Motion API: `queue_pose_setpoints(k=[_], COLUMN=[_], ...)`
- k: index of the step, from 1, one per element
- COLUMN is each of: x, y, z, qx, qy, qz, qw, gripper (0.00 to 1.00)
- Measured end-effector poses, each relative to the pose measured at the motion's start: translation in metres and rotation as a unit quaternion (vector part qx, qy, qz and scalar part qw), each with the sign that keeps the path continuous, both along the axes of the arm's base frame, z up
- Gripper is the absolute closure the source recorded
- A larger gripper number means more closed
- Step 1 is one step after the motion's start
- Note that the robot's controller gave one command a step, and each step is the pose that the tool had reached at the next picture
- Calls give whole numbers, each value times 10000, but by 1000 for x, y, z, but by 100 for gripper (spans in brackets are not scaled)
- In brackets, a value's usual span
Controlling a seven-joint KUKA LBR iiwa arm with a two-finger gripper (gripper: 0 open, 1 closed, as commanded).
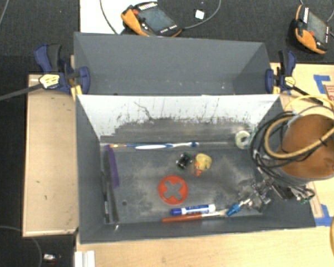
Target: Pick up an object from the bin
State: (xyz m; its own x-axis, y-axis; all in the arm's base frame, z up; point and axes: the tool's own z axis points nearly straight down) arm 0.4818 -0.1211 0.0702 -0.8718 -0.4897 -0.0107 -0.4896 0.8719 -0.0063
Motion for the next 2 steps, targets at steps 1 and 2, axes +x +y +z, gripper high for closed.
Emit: queue_pose_setpoints(k=[1, 2], x=[0, 0], y=[2, 2], z=[0, 15], qx=[5, 6], qy=[6, 2], qz=[-165, -156], qw=[9999, 9999], gripper=[100, 100])
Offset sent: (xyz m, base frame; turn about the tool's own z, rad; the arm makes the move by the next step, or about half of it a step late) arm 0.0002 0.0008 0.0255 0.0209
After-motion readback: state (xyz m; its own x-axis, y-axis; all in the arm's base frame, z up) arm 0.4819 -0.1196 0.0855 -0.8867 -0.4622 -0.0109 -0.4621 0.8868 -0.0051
